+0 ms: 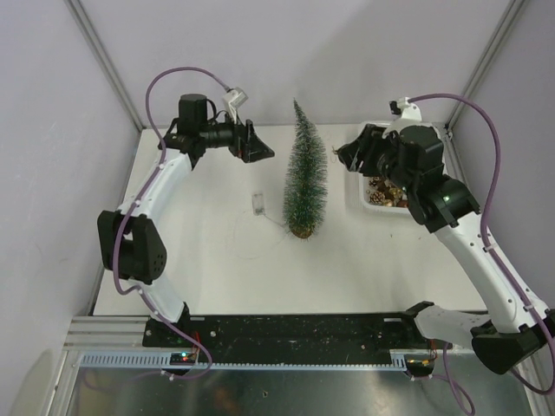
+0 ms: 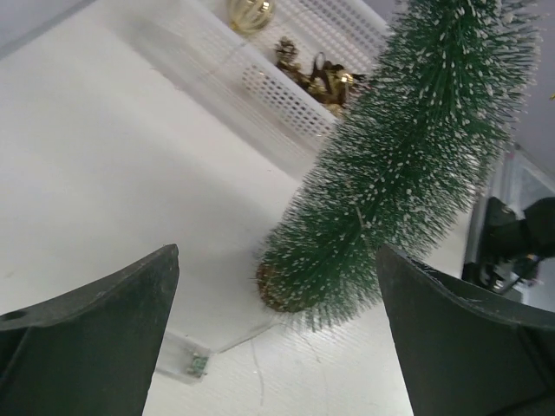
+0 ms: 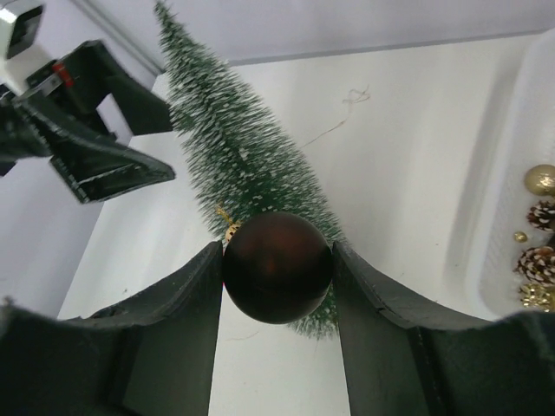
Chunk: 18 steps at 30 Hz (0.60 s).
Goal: Decorate the small christmas tree
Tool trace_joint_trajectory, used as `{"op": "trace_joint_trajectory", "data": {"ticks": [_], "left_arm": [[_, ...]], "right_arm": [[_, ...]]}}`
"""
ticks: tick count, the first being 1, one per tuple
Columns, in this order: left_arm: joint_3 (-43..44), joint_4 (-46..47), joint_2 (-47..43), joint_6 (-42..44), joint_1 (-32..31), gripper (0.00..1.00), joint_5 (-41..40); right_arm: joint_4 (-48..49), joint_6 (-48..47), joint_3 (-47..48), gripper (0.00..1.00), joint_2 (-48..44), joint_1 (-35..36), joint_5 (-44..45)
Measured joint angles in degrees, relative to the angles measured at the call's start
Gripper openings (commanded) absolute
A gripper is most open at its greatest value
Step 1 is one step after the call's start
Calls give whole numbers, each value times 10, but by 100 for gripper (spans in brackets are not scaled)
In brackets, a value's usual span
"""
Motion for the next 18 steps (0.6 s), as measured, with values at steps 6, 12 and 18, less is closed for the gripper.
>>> {"op": "trace_joint_trajectory", "data": {"ticks": [6,12,18], "left_arm": [[2,0,14,-5,-9,100,73],[-23,3,11,21,-22,100,147],[-31,1,11,47,-35,100,182]], "right_arm": [[0,-19,0,27,-1,50,0],[2,-34,0,26,0,80,3],[9,-49,0,25,10,94,15]]}}
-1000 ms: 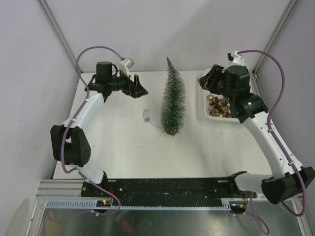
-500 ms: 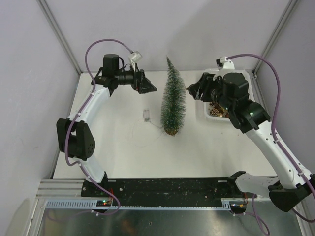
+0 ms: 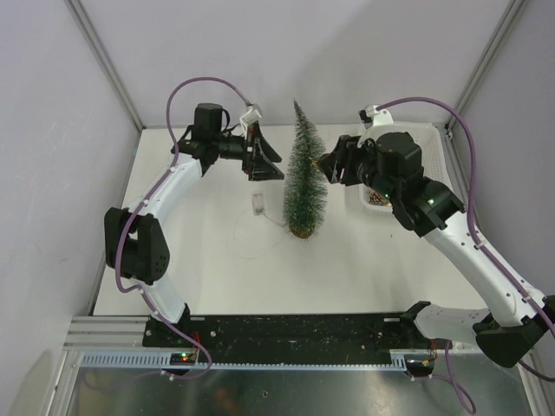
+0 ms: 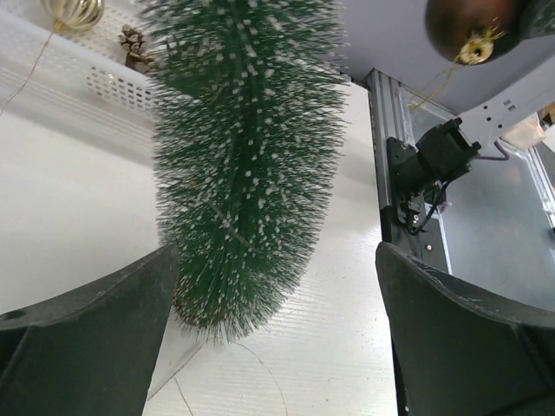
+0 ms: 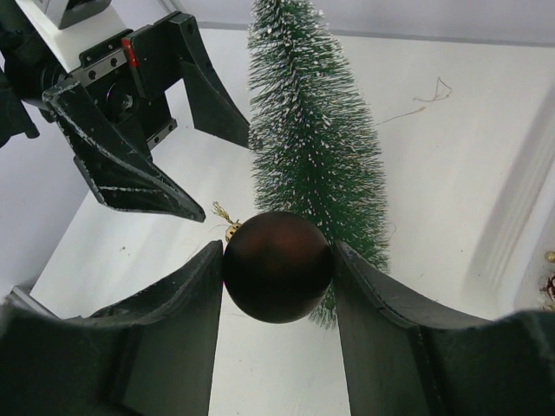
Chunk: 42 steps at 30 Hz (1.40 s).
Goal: Decorate the small christmas tree
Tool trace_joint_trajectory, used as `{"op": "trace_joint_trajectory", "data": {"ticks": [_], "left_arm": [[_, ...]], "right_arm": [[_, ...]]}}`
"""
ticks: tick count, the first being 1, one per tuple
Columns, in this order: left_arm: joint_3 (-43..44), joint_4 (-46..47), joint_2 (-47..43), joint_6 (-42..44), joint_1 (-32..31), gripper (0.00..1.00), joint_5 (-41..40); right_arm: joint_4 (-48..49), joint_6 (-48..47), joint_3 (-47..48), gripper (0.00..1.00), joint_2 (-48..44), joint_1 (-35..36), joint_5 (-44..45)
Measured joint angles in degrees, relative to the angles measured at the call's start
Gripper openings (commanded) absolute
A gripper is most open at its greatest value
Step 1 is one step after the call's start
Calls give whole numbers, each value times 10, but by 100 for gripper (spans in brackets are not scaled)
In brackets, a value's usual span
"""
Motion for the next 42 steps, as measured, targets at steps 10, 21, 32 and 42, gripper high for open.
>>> {"op": "trace_joint_trajectory", "data": {"ticks": [10,21,32,42], "left_arm": [[-1,0,0,29,-31,82,-16],[-3,7,1,38,-33,64,-62],[-4,17,4,38,-42,46,-61],[-4,17,19,38,-45,10,-60]], "right_arm": [[6,-16,0,25,24,13,17],[9,-28,0,24,26,13,36],[9,-39,0,21,26,7,43],[18,-45,0,20,26,-10,44]]}}
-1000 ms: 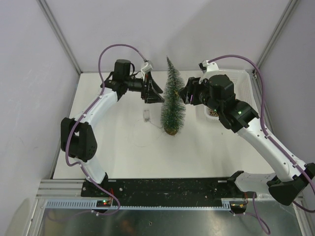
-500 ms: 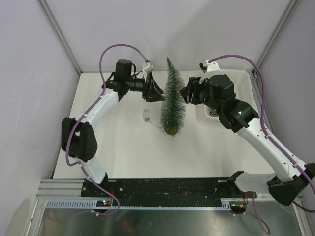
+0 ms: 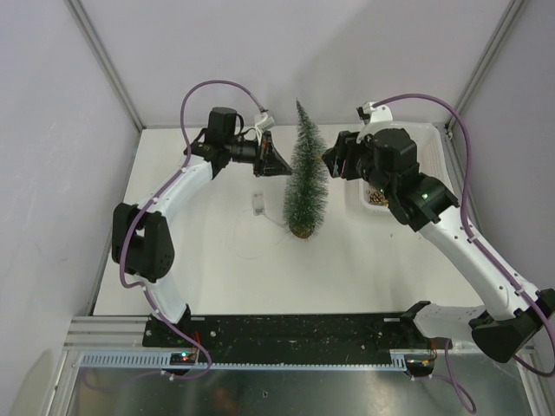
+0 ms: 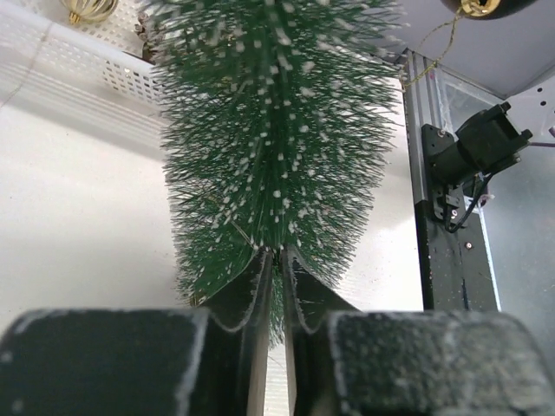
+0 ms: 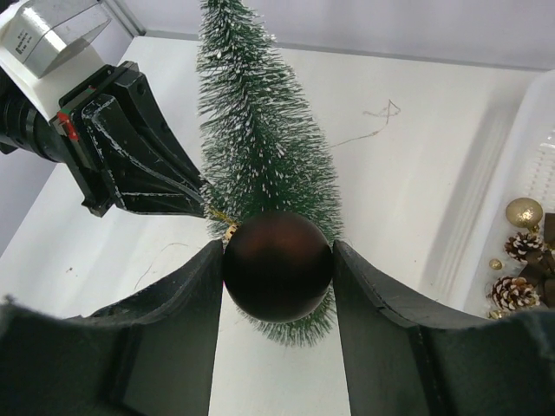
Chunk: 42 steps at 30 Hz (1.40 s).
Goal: Decorate the small christmas tree
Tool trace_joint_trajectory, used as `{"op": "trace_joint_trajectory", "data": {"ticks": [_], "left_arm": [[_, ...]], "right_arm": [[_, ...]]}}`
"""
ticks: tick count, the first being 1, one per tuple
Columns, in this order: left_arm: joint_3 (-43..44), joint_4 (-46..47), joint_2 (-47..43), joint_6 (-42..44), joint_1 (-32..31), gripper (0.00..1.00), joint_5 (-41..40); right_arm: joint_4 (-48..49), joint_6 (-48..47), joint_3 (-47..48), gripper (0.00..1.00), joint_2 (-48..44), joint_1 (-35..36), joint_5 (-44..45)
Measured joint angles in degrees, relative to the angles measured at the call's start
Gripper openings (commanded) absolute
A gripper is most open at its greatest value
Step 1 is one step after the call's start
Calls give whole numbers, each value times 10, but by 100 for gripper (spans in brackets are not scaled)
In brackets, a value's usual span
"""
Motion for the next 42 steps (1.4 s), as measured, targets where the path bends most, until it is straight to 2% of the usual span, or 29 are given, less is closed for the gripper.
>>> {"op": "trace_joint_trajectory", "data": {"ticks": [6,13,42], "left_arm": [[0,0,0,0,0,6,1],[-8,3,0,1,0,5,2],[-19,5,-5,1,-1,3,7]], "right_arm": [[4,-3,0,19,4,-3,0],[10,-3,0,17,13,-6,0],[25,-33,3,16,47,-38,-10]]}}
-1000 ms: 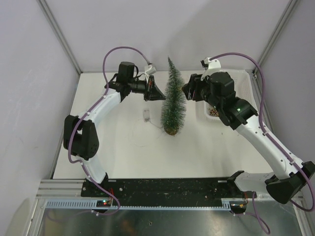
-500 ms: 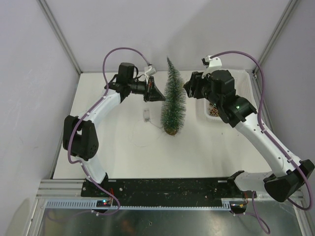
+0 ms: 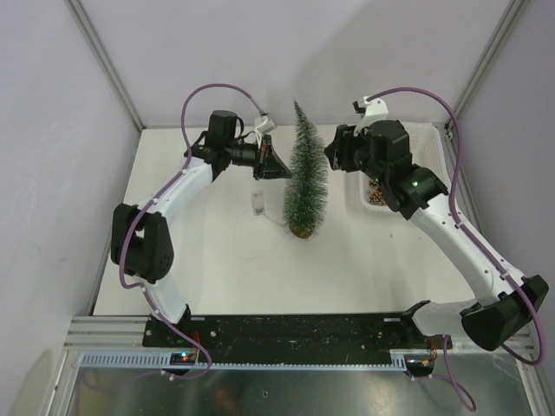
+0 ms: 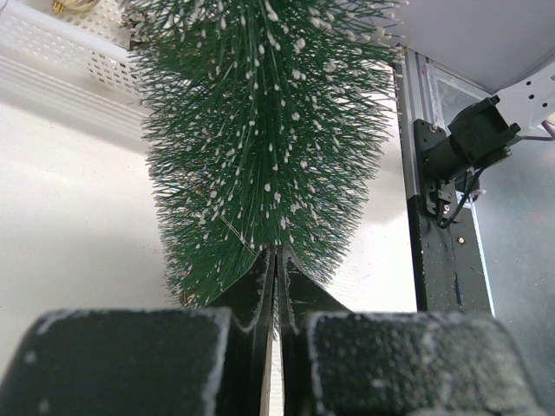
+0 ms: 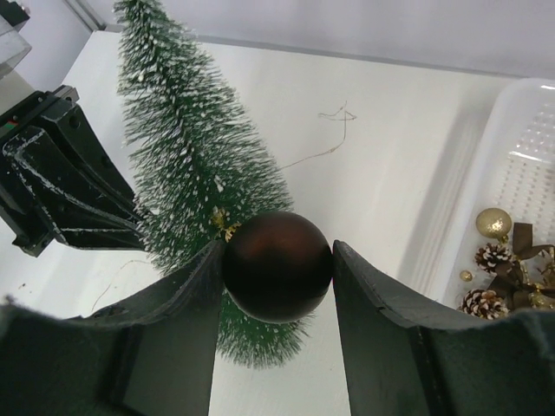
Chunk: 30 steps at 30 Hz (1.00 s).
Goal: Decorate the small christmas tree
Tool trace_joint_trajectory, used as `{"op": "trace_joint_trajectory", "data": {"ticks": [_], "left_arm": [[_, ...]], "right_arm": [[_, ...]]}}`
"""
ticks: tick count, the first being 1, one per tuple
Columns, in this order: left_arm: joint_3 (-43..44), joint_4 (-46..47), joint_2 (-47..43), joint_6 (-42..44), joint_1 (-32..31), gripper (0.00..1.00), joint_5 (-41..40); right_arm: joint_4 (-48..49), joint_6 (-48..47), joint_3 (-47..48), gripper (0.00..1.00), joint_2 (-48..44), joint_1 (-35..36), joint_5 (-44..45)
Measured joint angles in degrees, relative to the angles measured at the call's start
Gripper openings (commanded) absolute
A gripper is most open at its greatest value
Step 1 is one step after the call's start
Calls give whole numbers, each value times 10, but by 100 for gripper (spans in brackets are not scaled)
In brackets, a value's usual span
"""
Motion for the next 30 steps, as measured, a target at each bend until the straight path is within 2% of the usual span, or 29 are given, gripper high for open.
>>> {"op": "trace_joint_trajectory", "data": {"ticks": [14,30], "left_arm": [[0,0,-4,0,-3,3,7],[-7,0,-7,0,-3,1,7]], "right_arm": [[10,-7,17,16,0,-14,-4],[3,-11,19,15,-11,45,18]]}}
